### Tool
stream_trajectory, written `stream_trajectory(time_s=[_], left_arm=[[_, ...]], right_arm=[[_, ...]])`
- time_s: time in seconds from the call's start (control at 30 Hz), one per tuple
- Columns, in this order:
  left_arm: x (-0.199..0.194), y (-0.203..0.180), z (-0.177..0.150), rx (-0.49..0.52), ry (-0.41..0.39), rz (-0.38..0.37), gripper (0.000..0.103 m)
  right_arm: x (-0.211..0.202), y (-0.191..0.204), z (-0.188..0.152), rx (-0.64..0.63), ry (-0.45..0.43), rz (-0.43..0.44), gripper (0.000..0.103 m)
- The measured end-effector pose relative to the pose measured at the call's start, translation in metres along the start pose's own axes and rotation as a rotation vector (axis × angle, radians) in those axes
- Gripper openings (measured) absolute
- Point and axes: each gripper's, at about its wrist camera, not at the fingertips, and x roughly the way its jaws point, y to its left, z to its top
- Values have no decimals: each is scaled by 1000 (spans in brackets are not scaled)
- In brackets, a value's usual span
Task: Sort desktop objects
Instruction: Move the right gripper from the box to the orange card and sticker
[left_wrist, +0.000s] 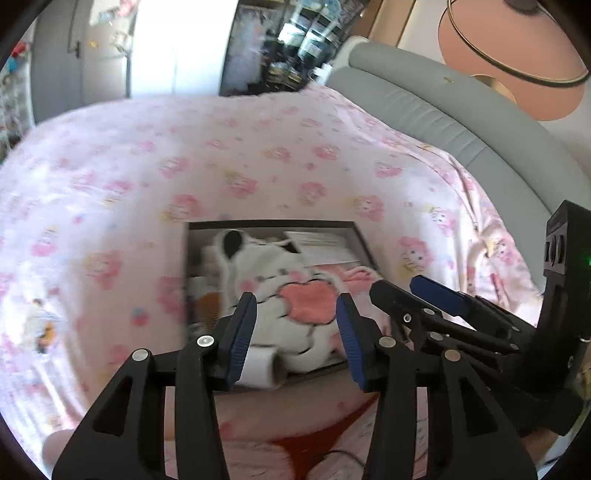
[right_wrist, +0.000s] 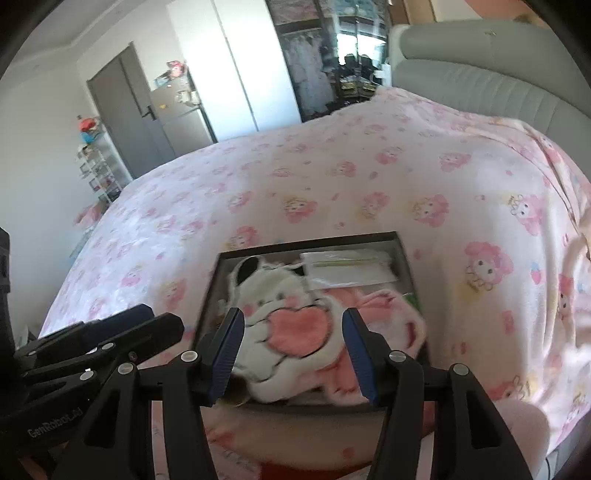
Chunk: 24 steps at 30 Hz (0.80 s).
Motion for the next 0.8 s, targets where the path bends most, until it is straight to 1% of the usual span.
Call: stream_trajectory(time_s=[0.03, 0.17, 0.3, 0.43, 0.67, 0.8], left_arm=[[-9, 6, -4, -3, -14, 11, 46], [-29, 27, -16, -10, -28, 51, 45], [-48, 58, -29, -66, -33, 55, 46], [-67, 86, -40, -101, -49, 91, 46], [-81, 142, -59, -188, -40, 121, 46], [-87, 175, -72, -259, -40, 135, 46]], right_arm=[[-2, 6, -3, 0, 0, 12, 51], [-2, 36, -16, -11, 19, 47, 51], [2, 66, -21, -57, 40, 92, 52], [8, 102, -27, -112, 45, 104, 52], [30, 159, -40, -195, 102, 140, 52], [48, 188, -46, -244, 143, 175, 52]])
